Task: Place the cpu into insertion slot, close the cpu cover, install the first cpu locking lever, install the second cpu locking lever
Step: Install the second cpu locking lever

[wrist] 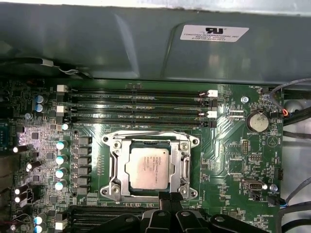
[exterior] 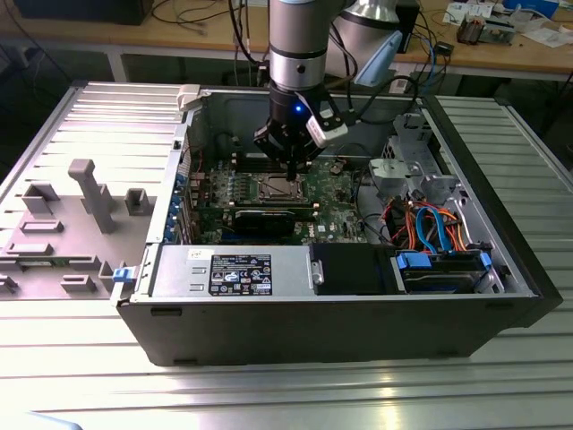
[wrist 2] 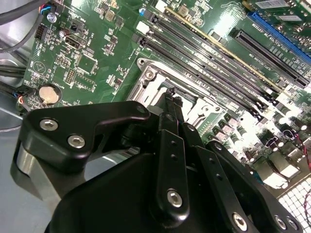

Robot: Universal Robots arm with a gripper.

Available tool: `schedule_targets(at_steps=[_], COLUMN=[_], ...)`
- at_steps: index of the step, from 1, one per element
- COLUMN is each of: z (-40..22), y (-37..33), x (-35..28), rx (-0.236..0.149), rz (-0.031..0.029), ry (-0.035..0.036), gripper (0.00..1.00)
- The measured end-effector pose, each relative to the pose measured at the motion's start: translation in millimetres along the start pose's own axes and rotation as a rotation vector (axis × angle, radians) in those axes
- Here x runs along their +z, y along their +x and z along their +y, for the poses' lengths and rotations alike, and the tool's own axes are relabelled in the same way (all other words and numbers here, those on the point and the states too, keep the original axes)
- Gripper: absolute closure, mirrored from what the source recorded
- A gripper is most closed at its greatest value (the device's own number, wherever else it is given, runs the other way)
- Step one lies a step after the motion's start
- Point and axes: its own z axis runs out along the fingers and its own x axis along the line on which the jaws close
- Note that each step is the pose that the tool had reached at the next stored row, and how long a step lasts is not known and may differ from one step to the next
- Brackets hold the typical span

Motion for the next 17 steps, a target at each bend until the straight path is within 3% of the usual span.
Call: schedule_targets(at_steps=[5, 8, 10, 12, 13, 14, 15, 17], z=[-4.3, -13.7, -19.9, -29.4, -32.9, -35.7, -36.2, -36.2], y=[0.3, 0.7, 0.9, 2.4, 2.6, 3.5, 4.6, 4.7], x=[-3.1, -2.7, -2.5, -2.0, -1.8, -1.5, -1.5, -1.5], rx=[0.000, 0.001, 0.001, 0.002, 0.002, 0.003, 0.003, 0.003], rz=[-0.0002, -0.0006, -0.0012, 0.0005, 0.0074, 0.0101, 0.0099, 0.0099], ry=[-0.0047, -0.0193, -0.0360, -0.0635, -0.0675, -0.0738, -0.0797, -0.0798], gripper=[0.89, 0.89, 0.89, 0.89, 0.89, 0.89, 0.89, 0.89])
